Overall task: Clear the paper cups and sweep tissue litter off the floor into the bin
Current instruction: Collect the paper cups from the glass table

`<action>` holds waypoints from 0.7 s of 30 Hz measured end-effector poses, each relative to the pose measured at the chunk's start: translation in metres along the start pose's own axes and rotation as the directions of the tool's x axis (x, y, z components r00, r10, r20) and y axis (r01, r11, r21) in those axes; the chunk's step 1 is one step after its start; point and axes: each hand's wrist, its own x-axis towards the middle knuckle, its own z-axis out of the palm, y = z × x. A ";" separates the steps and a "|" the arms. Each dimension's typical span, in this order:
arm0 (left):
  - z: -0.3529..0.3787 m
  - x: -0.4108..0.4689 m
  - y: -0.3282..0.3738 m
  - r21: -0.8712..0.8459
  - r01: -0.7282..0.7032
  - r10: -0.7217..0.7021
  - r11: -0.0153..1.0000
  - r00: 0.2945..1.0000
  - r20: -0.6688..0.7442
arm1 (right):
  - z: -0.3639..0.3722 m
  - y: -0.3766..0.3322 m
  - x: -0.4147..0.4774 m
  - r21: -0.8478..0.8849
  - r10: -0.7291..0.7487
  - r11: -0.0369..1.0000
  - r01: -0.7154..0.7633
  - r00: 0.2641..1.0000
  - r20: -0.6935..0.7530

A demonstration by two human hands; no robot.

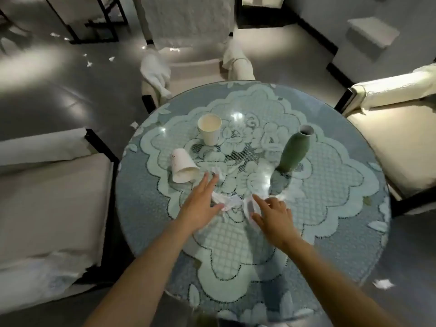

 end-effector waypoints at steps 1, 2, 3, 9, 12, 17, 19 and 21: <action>0.000 0.008 -0.004 0.033 -0.024 0.024 0.999 0.999 0.025 | 0.002 -0.003 0.002 0.014 0.029 0.999 -0.029 1.000 -0.010; -0.001 0.018 -0.008 0.064 -0.040 0.037 0.997 0.999 0.039 | 0.006 -0.004 0.006 0.049 0.058 0.997 -0.056 0.997 -0.042; -0.001 0.028 -0.011 0.103 -0.059 0.053 0.993 0.997 0.062 | 0.009 -0.006 0.008 0.080 0.082 0.994 -0.076 0.994 -0.068; 0.005 0.071 -0.016 0.176 -0.190 0.179 0.966 0.981 0.073 | 0.014 -0.011 0.015 0.204 0.145 0.971 -0.123 0.984 -0.099; 0.009 0.080 -0.014 0.098 -0.257 0.259 0.962 0.966 -0.013 | 0.011 -0.010 0.022 0.327 0.185 0.935 -0.137 0.975 -0.120; -0.002 0.062 -0.017 0.036 -0.260 0.261 0.965 0.937 -0.232 | -0.010 -0.017 0.044 0.434 0.196 0.895 -0.103 0.965 -0.175; -0.016 0.050 -0.023 0.122 -0.289 0.314 0.950 0.879 -0.358 | -0.022 -0.024 0.054 0.449 0.173 0.891 -0.063 0.962 -0.210; -0.028 0.038 -0.035 0.247 -0.310 0.389 0.918 0.824 -0.411 | -0.033 -0.033 0.064 0.423 0.131 0.906 -0.024 0.965 -0.227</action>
